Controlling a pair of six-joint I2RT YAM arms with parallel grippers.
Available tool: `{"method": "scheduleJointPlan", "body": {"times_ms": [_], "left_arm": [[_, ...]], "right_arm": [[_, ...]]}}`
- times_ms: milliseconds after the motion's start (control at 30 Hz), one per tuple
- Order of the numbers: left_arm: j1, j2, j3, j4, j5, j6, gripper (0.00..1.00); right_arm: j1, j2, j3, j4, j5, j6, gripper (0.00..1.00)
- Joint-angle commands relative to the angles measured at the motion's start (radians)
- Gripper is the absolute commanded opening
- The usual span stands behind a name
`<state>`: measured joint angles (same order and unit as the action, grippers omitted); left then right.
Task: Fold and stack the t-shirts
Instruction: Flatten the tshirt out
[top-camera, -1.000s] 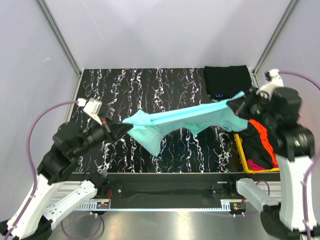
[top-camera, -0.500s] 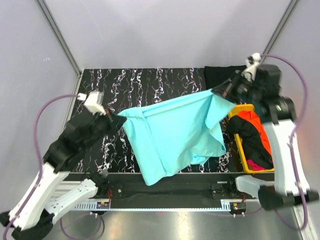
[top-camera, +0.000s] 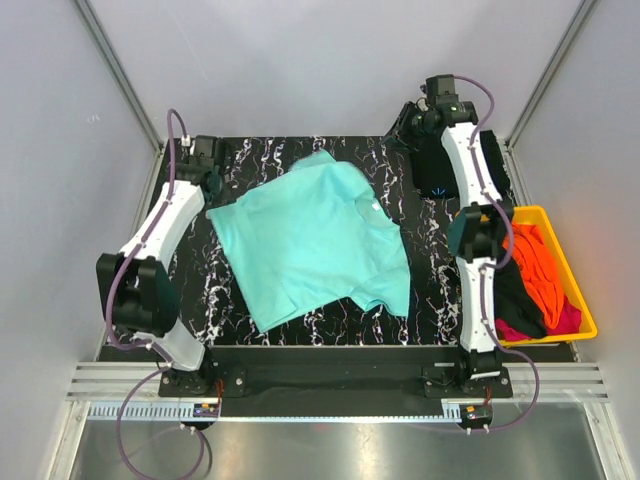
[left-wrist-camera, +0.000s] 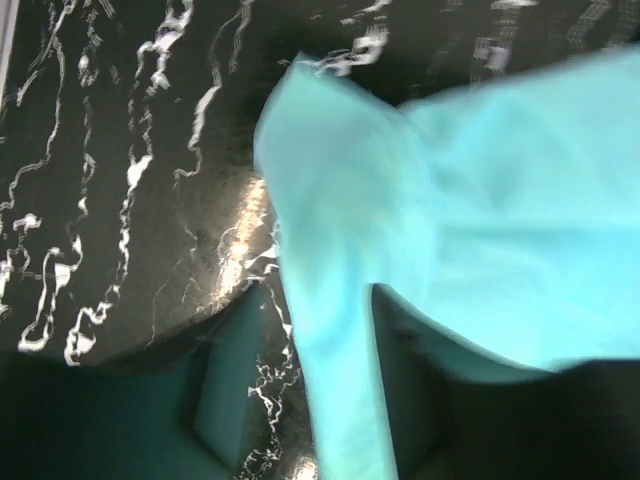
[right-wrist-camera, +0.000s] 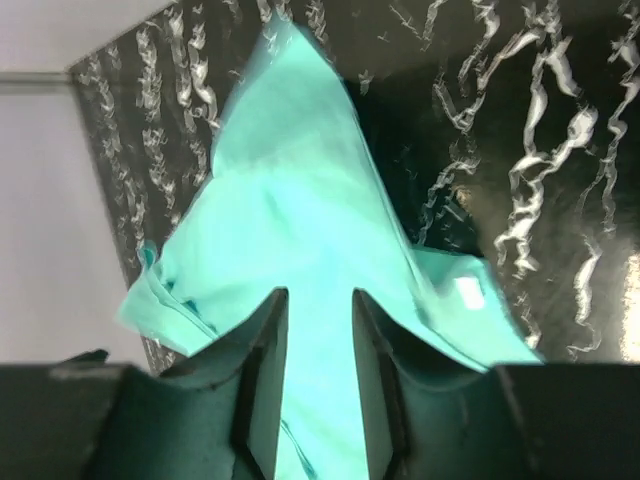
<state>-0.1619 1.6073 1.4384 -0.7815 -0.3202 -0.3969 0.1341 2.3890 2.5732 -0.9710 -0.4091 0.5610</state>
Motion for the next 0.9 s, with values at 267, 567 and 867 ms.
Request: {"method": "scheduleJointPlan", "body": {"times_ms": [267, 567, 867], "left_arm": [[-0.114, -0.197, -0.143, -0.015, 0.142, 0.061, 0.70], [-0.537, -0.363, -0.418, -0.021, 0.121, -0.204, 0.59], [-0.686, -0.181, -0.470, 0.039, 0.020, -0.227, 0.42]], "right_arm": [[0.044, -0.477, -0.753, -0.056, 0.126, -0.153, 0.47], [0.160, -0.942, -1.497, 0.187, 0.066, -0.018, 0.48], [0.183, -1.042, -1.736, 0.276, 0.090, 0.059, 0.45]]}}
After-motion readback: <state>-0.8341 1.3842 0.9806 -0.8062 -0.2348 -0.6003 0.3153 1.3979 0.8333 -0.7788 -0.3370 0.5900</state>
